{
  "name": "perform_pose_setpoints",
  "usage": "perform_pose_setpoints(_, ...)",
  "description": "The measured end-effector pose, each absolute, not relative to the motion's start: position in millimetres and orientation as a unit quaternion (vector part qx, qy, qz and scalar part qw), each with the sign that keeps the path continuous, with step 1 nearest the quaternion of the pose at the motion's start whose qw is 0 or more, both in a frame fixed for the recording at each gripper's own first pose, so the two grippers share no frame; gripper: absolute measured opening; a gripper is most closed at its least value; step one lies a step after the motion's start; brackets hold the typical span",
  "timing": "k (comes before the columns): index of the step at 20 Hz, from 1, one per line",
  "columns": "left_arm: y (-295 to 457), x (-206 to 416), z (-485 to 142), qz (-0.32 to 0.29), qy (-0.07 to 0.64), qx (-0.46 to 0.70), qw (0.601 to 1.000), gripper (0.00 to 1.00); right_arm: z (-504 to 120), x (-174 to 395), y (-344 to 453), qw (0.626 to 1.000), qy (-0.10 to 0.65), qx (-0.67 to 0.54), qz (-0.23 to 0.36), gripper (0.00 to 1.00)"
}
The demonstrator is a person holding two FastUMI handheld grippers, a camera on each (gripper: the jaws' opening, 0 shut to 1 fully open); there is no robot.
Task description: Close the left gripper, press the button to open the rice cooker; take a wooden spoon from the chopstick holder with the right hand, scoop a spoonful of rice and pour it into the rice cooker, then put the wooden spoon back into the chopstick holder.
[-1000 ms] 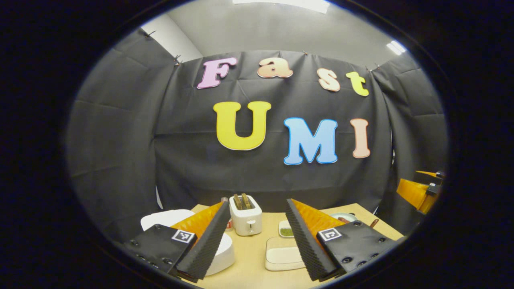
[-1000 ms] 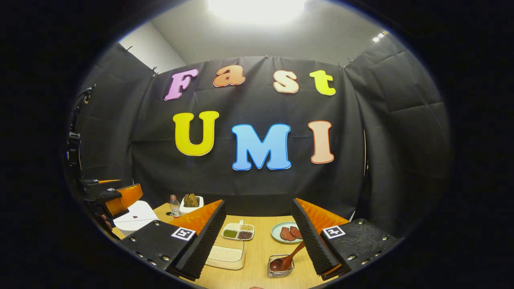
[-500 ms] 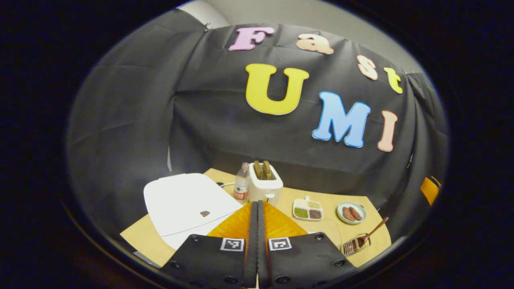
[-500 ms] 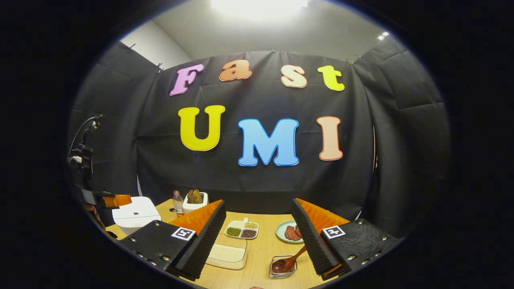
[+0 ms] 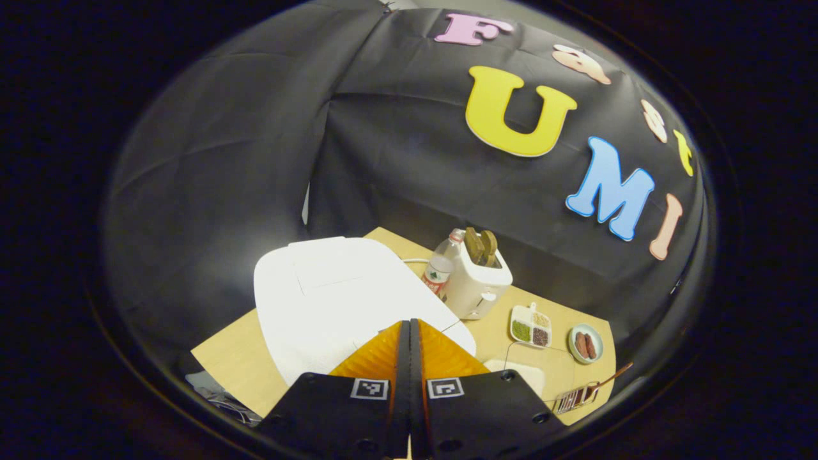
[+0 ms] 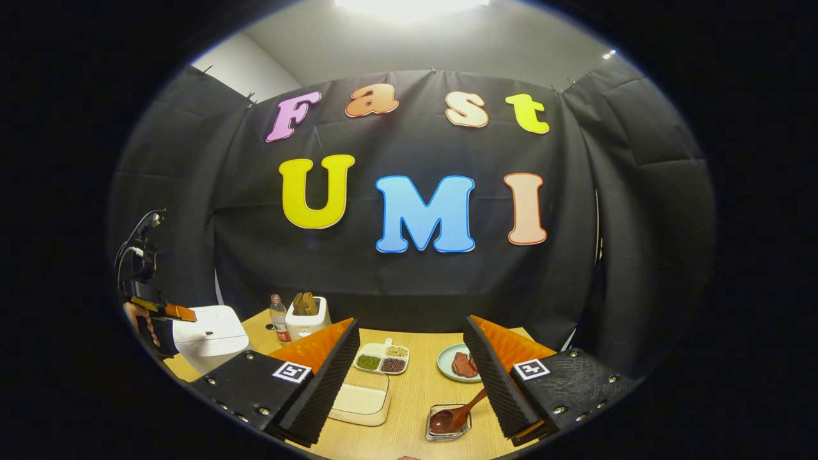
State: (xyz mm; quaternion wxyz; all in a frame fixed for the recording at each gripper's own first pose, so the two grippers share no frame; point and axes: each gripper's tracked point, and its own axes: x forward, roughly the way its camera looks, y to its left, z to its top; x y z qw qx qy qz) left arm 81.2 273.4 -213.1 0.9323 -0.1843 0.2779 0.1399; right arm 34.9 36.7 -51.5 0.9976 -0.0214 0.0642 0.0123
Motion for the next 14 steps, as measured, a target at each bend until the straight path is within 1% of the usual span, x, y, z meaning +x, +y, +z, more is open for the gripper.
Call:
perform_pose_setpoints(5,291,100,-241,0.152,0.305,-0.180,0.923,0.08,-57,41,35,0.997,0.073,-0.019,0.009,0.99)
perform_pose_setpoints(9,297,100,-265,0.161,0.327,-0.164,0.917,0.08,-60,43,31,0.997,0.076,-0.018,0.005,0.99)
perform_pose_setpoints(14,298,104,-262,0.161,0.322,-0.151,0.921,0.09,-60,45,29,0.997,0.079,-0.017,0.006,0.99)
